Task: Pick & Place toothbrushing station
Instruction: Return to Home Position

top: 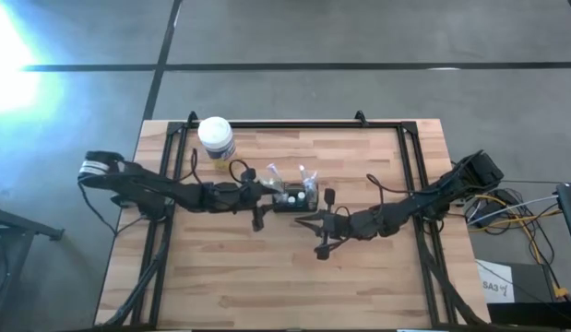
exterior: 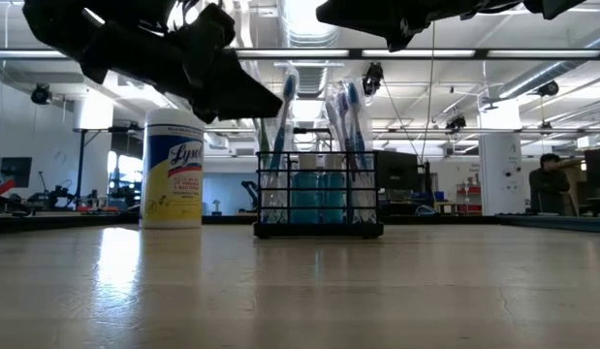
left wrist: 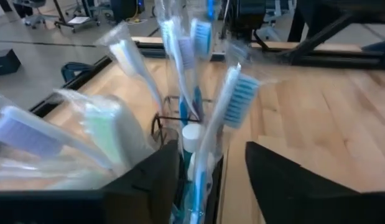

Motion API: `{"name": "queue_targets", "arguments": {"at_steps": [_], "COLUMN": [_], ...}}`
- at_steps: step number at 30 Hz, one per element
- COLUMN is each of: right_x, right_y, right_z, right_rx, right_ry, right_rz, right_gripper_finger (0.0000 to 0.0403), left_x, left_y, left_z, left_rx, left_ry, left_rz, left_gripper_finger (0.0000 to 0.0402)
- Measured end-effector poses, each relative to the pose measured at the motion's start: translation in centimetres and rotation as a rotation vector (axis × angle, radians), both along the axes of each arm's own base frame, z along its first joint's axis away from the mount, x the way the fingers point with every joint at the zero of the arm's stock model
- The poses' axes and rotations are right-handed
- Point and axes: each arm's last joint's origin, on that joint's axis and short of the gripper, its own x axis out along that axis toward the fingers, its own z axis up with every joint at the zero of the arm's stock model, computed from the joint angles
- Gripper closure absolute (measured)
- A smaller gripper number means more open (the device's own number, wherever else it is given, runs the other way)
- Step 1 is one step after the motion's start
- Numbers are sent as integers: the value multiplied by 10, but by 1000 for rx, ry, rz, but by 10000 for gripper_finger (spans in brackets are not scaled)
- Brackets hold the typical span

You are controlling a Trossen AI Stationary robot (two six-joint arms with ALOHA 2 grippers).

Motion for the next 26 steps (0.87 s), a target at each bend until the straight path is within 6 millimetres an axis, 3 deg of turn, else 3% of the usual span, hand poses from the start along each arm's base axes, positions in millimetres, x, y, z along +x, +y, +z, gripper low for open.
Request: {"name": "queue_targets", "arguments": {"at_steps": [7, 13, 17, 23, 26], "right_x": [0, -7, -25, -61, -82], "right_y": [0, 3, -8, -37, -50], "right_z": [0, 5, 16, 41, 44], "right_rx": [0, 25, 43, 162, 184], "right_ry": [3, -9, -48, -162, -170], "right_rz": [3, 149, 191, 339, 339], "right_gripper_finger": [390, 390, 390, 390, 390], "left_x": [-18, -61, -100, -150, -164], "left_y": [-3, -12, -11, -3, -1], "left_z": [22, 55, 77, 94, 92], "left_rx": [61, 84, 96, 117, 129], "left_ry": [8, 7, -39, -123, -159], "left_rz": [-82, -295, -326, -323, -322], "left_gripper_finger": [172, 181, 232, 384, 389]}}
